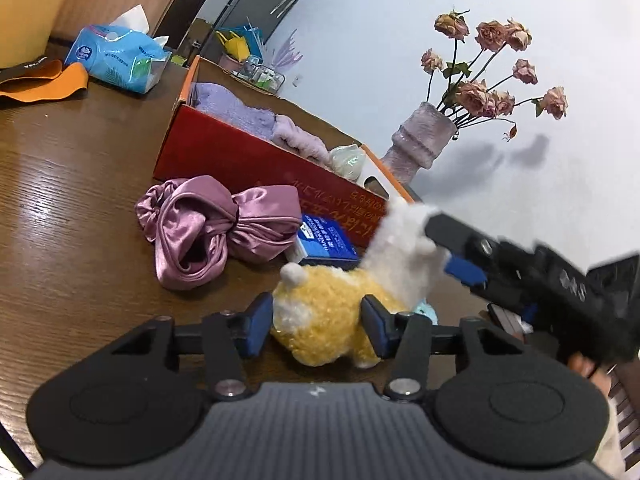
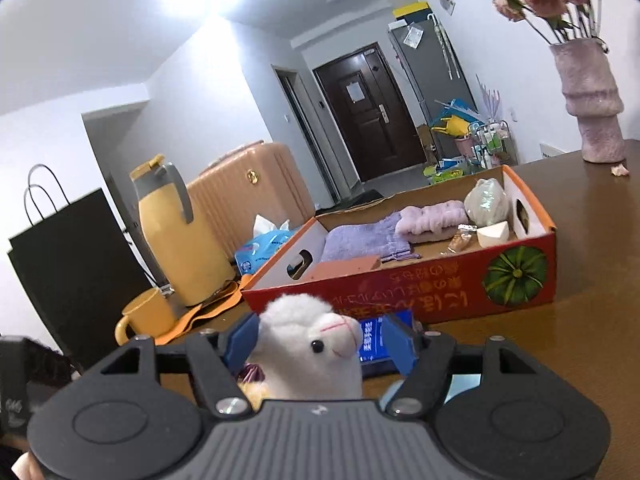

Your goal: Organize soft objects

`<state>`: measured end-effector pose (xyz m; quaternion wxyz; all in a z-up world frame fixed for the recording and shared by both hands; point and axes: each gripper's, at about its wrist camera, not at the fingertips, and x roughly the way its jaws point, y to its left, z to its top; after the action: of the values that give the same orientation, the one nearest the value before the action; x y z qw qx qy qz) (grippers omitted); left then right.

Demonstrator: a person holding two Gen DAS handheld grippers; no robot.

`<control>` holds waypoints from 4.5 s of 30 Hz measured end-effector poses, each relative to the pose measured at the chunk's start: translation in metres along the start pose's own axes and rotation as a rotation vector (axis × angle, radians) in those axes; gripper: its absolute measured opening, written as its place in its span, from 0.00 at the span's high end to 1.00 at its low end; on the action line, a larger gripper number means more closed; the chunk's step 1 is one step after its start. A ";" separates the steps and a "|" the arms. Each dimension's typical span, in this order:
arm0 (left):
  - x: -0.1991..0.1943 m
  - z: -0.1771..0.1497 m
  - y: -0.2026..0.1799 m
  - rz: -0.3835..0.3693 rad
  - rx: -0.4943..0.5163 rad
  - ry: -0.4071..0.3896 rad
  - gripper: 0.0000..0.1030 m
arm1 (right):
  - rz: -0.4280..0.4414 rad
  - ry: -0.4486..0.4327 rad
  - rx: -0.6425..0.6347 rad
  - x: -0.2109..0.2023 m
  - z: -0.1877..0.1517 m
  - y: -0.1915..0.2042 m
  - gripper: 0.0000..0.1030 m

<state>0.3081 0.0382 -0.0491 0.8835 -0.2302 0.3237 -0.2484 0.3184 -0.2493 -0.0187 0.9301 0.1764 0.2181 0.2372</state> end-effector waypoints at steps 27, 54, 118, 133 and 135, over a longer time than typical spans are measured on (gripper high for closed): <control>0.014 0.051 -0.037 -0.130 0.069 -0.071 0.51 | 0.094 -0.022 0.031 -0.012 0.014 -0.018 0.59; 0.143 0.146 -0.072 0.209 0.330 0.029 0.48 | -0.130 0.189 -0.313 0.094 0.115 -0.109 0.41; 0.001 0.032 0.012 0.351 0.191 -0.050 0.94 | -0.007 0.220 -0.113 0.112 0.011 0.039 0.88; -0.064 -0.034 -0.101 0.160 0.320 -0.061 0.95 | -0.062 0.070 -0.138 -0.071 -0.018 0.061 0.89; -0.065 -0.037 -0.110 0.147 0.327 -0.068 0.95 | -0.070 0.052 -0.128 -0.086 -0.019 0.057 0.89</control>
<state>0.2076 -0.0170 0.0181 0.9354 -0.0676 0.2649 -0.2244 0.2203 -0.2424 0.0172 0.9412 0.1026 0.2326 0.2224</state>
